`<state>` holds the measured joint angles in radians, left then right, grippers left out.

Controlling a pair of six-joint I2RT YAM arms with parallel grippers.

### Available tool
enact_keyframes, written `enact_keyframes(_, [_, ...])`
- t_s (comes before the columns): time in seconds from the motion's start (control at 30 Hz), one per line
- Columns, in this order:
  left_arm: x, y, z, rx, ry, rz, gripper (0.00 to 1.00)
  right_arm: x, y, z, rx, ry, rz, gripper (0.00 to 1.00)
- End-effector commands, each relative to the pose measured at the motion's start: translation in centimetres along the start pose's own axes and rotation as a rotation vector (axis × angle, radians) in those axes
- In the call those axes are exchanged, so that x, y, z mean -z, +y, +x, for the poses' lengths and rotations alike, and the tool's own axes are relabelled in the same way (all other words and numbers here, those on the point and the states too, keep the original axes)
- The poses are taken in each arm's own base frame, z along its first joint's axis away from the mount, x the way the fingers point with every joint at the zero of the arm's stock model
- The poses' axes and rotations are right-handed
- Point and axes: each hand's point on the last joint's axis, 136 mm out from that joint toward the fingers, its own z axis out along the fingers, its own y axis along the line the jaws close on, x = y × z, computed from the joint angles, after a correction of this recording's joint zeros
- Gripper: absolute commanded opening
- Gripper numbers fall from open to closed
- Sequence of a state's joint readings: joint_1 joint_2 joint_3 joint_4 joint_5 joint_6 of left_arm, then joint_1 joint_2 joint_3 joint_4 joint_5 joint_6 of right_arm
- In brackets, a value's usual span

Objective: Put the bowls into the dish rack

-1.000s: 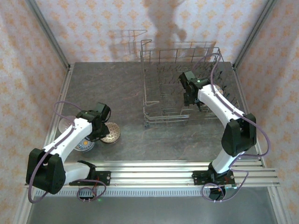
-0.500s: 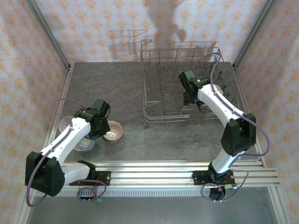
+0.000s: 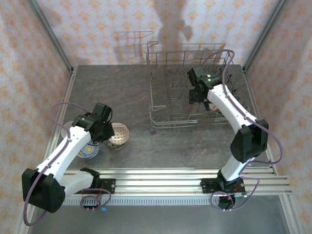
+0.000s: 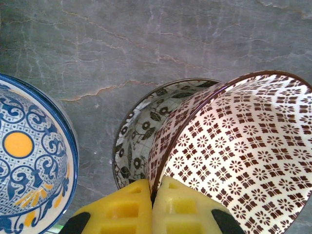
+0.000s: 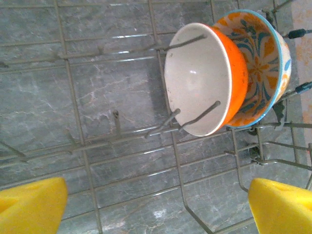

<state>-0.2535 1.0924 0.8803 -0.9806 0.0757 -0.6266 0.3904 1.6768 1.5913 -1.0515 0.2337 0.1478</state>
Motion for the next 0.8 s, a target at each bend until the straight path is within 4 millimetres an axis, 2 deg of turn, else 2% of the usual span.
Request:
enact_keyframes(0.0, [2.1, -1.1, -1.4, -0.003, -0.065, 0.071, 0.00, 0.8, 0.7, -0.3, -0.004, -0.002, -0.028, 0.94])
enact_keyframes(0.27, [5.7, -3.7, -4.1, -0.013, -0.164, 0.195, 0.00, 3.7, 3.0, -2.3, -0.002, -0.042, -0.185, 0.90])
enact_keyframes(0.63, [11.4, -8.6, -8.8, -0.042, -0.286, 0.362, 0.00, 10.0, 7.6, -4.1, 0.044, -0.069, -0.529, 0.81])
enact_keyframes(0.77, [12.8, -10.7, -10.4, -0.053, -0.312, 0.422, 0.00, 11.9, 9.0, -4.4, 0.074, -0.077, -0.624, 0.75])
